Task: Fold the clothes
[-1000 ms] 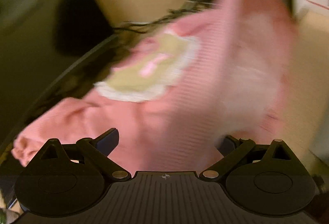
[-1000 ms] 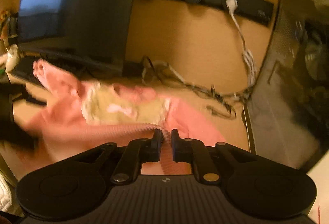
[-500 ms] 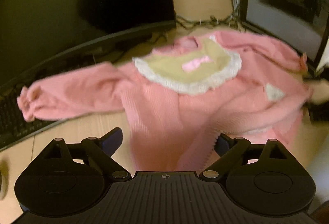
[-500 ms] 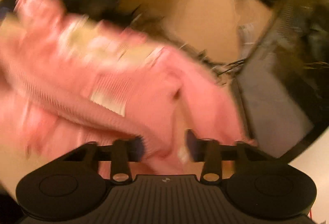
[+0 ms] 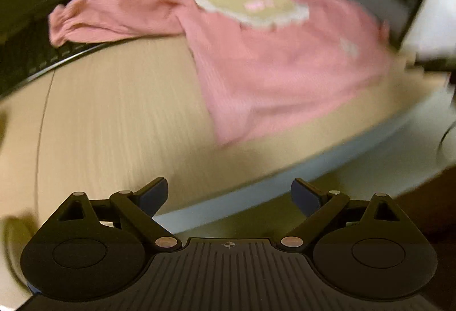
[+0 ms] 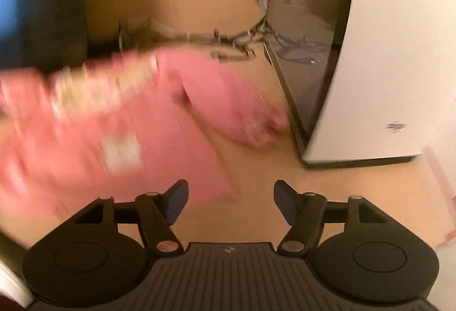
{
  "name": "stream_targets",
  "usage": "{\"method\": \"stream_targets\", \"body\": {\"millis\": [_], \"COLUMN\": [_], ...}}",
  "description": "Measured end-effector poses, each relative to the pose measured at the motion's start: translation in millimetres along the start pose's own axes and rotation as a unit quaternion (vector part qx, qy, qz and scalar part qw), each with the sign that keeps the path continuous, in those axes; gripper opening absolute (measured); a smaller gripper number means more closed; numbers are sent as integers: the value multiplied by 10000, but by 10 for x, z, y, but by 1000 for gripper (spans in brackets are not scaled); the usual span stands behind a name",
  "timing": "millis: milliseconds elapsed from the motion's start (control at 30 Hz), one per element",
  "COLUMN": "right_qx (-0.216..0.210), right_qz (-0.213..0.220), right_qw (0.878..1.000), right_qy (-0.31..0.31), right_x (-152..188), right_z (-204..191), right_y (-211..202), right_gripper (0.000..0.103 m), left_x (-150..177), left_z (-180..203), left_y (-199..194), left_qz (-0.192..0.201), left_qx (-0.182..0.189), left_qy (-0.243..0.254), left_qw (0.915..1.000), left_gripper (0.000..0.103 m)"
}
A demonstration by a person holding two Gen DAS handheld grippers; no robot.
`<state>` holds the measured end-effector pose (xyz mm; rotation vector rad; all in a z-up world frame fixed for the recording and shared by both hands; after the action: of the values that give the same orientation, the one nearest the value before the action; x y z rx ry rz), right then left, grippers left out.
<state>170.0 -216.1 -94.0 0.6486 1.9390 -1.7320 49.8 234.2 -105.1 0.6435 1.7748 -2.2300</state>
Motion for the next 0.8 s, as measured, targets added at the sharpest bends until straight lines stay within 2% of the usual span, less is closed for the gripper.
{"method": "stream_targets", "body": {"millis": [100, 133, 200, 233, 267, 300, 333, 367, 433, 500, 567, 600, 667, 700, 800], "right_qx": [-577, -631, -534, -523, -559, -612, -679, -721, -736, -742, -798, -836, -926, -958, -1108], "right_qz": [72, 66, 44, 5, -66, -146, -234, -323, -495, -431, -468, -485, -508, -506, -502], "right_qw": [9979, 9978, 9982, 9978, 9972, 9966, 9962, 9959, 9956, 9960, 9955, 9952, 9944, 9941, 9925], "right_qy": [270, 171, -253, -411, -502, -540, -502, -445, -317, -259, -201, -149, -64, -21, 137], "right_x": [-203, -235, -236, -223, -193, -156, -113, -72, 4, 18, 21, 14, 4, 1, 2], "right_z": [-139, -215, -387, -467, -541, -599, -632, -654, -670, -679, -685, -682, -668, -656, -621], "right_y": [95, 141, 238, 292, 356, 415, 471, 532, 659, 712, 725, 727, 730, 732, 727], "right_gripper": [67, 67, 67, 67, 67, 67, 67, 67, 68, 78, 82, 85, 86, 86, 93], "left_x": [-305, -410, -493, -523, -516, -477, -440, -410, -407, -446, -503, -526, -559, -593, -676], "left_z": [61, 107, 231, 294, 339, 354, 336, 303, 246, 226, 266, 299, 365, 374, 298], "left_y": [-106, -97, 27, 93, 162, 226, 277, 322, 390, 441, 535, 590, 613, 558, 207], "left_qz": [507, 584, 493, 426, 326, 188, 64, -43, -67, 24, 37, 2, -30, 29, 359], "left_qx": [532, 515, -205, -626, -941, -1074, -1088, -1072, -1080, -1075, -1133, -1198, -1293, -1295, -1233], "left_qy": [-265, -202, 430, 792, 1145, 1368, 1409, 1383, 1278, 1251, 1439, 1599, 1852, 1837, 1413], "left_qw": [9969, 9968, 9976, 9940, 9884, 9846, 9840, 9846, 9859, 9863, 9831, 9798, 9742, 9744, 9816], "left_gripper": [100, 100, 100, 98, 89, 80, 65, 62, 62, 64, 64, 59, 20, 11, 8]}}
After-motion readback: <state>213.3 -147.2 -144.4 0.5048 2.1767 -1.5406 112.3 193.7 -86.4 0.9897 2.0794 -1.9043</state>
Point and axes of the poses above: each gripper's, at about its wrist camera, not at the fingertips, and y roughly the way its jaws point, z to its right, x to its underside, the point moved 6 cm from there along y, roughly the way its jaws point, and after that the axes turned 8 degrees about -z, right-handed, at the moved point
